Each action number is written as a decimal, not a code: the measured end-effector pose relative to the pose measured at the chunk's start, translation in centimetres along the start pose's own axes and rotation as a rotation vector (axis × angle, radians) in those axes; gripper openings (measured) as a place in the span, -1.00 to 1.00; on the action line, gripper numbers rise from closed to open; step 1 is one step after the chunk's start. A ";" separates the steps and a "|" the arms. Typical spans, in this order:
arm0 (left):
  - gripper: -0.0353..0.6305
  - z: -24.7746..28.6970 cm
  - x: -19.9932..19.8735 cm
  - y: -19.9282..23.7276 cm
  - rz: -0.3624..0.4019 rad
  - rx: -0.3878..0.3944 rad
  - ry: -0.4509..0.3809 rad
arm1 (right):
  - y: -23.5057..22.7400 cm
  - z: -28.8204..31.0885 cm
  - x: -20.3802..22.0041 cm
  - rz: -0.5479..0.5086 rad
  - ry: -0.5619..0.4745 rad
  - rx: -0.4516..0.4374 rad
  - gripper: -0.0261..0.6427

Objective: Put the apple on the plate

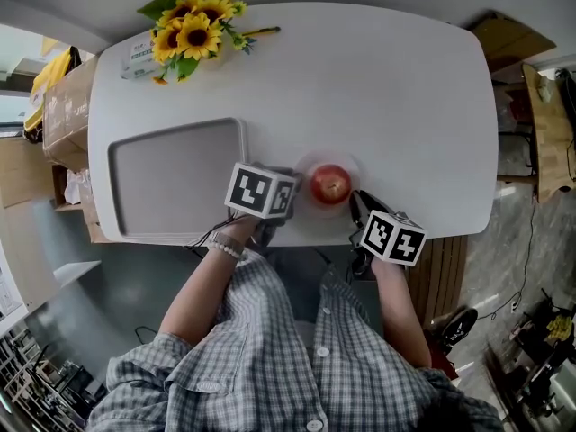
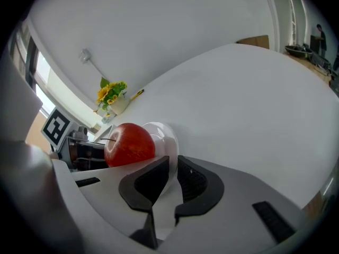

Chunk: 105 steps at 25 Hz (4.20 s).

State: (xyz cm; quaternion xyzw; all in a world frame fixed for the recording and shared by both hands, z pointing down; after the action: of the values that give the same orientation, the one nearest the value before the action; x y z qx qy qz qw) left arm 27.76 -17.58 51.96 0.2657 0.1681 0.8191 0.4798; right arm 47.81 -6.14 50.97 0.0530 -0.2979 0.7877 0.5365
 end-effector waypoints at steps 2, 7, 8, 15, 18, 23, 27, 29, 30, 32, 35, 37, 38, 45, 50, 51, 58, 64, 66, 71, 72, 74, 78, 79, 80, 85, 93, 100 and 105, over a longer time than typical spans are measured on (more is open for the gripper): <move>-0.70 -0.2 0.0 0.1 -0.014 0.009 0.006 | 0.0 -0.2 -0.3 0.047 -0.007 -0.006 -0.76; -0.72 -0.8 -0.3 0.3 -0.060 0.034 0.006 | 0.7 -0.8 -1.0 0.090 -0.015 0.002 -0.78; -0.73 -0.9 -0.4 0.4 -0.069 0.039 0.005 | 0.8 -0.9 -1.1 0.098 -0.015 0.005 -0.78; -0.73 -2.8 -0.9 1.1 -0.121 0.073 -0.030 | 2.5 -1.4 -2.0 0.136 -0.042 -0.003 -0.78; -0.74 -4.0 -1.0 1.3 -0.129 0.077 -0.047 | 3.5 -1.8 -2.6 0.133 -0.055 -0.016 -0.78; -0.74 -6.7 -0.9 2.8 -0.148 0.069 -0.083 | 6.2 -1.5 -3.0 0.112 -0.057 -0.048 -0.78; -0.74 -9.2 -0.4 4.8 -0.178 0.054 -0.122 | 9.1 -0.8 -3.1 0.090 -0.046 -0.092 -0.78; -0.74 -10.4 0.0 5.7 -0.192 0.045 -0.145 | 10.5 -0.4 -3.3 0.072 -0.041 -0.108 -0.78; -0.74 -11.0 0.3 6.2 -0.201 0.041 -0.155 | 11.3 -0.3 -3.3 0.059 -0.038 -0.115 -0.78; -0.74 -12.2 1.1 7.2 -0.223 0.036 -0.173 | 12.8 0.1 -3.4 0.035 -0.025 -0.133 -0.78; -0.74 -14.0 2.2 9.0 -0.260 0.031 -0.201 | 15.2 0.9 -3.0 0.006 -0.006 -0.166 -0.78; -0.74 -15.1 3.0 10.2 -0.280 0.020 -0.221 | 16.8 1.5 -2.7 -0.015 0.009 -0.185 -0.78; -0.74 -15.7 3.5 10.9 -0.288 0.012 -0.228 | 17.6 1.8 -2.4 -0.025 0.018 -0.194 -0.78; -0.74 -18.9 6.9 15.3 -0.361 -0.034 -0.258 | 22.6 4.6 -0.5 -0.089 0.082 -0.244 -0.78; -0.74 -20.2 9.5 18.3 -0.416 -0.073 -0.267 | 25.5 7.3 0.8 -0.143 0.136 -0.252 -0.78; -0.74 -20.4 10.0 18.8 -0.424 -0.079 -0.267 | 26.1 7.9 1.1 -0.153 0.146 -0.253 -0.78; -0.74 -21.2 11.7 22.4 -0.464 -0.095 -0.263 | 28.8 11.1 2.4 -0.213 0.200 -0.244 -0.78; -0.74 -20.5 11.9 23.6 -0.465 -0.101 -0.232 | 29.4 12.4 2.7 -0.285 0.230 -0.194 -0.78; -0.74 -20.3 11.8 23.8 -0.464 -0.103 -0.228 | 29.4 12.8 2.8 -0.306 0.235 -0.182 -0.78; -0.74 -19.9 12.0 24.1 -0.466 -0.083 -0.223 | 29.2 12.9 3.1 -0.280 0.213 -0.175 -0.78; -0.74 -19.8 12.0 24.1 -0.463 -0.077 -0.224 | 29.2 13.0 3.1 -0.277 0.201 -0.170 -0.78; -0.73 -19.8 12.0 24.2 -0.460 -0.070 -0.232 | 29.3 13.0 3.1 -0.280 0.181 -0.169 -0.78; -0.74 -19.9 12.2 24.3 -0.472 -0.047 -0.253 | 29.3 12.8 3.1 -0.321 0.152 -0.204 -0.78; -0.73 -20.0 12.2 24.4 -0.479 -0.033 -0.263 | 29.3 12.6 3.0 -0.336 0.138 -0.209 -0.77; -0.73 -20.2 12.2 24.4 -0.488 -0.018 -0.276 | 29.3 12.3 2.9 -0.346 0.123 -0.212 -0.77; -0.74 -21.6 12.1 24.2 -0.482 -0.028 -0.330 | 29.1 10.2 1.5 -0.346 -0.002 -0.223 -0.78; -0.79 -27.2 11.1 21.4 -0.292 -0.127 -0.481 | 30.3 3.9 -1.3 -0.516 -0.272 -0.218 -0.78; -0.86 -32.4 9.4 16.2 -0.113 -0.084 -0.758 | 32.1 -1.7 -2.9 -0.551 -0.448 -0.316 -0.81; -0.87 -35.4 8.4 12.0 0.017 -0.033 -0.917 | 33.1 -4.8 -3.9 -0.594 -0.550 -0.363 -0.81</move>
State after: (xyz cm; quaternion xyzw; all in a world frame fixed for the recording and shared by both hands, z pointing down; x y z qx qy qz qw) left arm -5.09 -16.73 32.20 0.5944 -0.0770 0.6235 0.5020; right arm 21.55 -14.96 31.77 0.2491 -0.5348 0.4908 0.6411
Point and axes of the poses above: the fingertips, and each gripper's own axes: z forward along the fingers, y to its left, x out of its underside, the point moved 9 cm from there along -z, backward along the fingers, and after that the axes turned 2 degrees about -z, right-handed, at the moved point
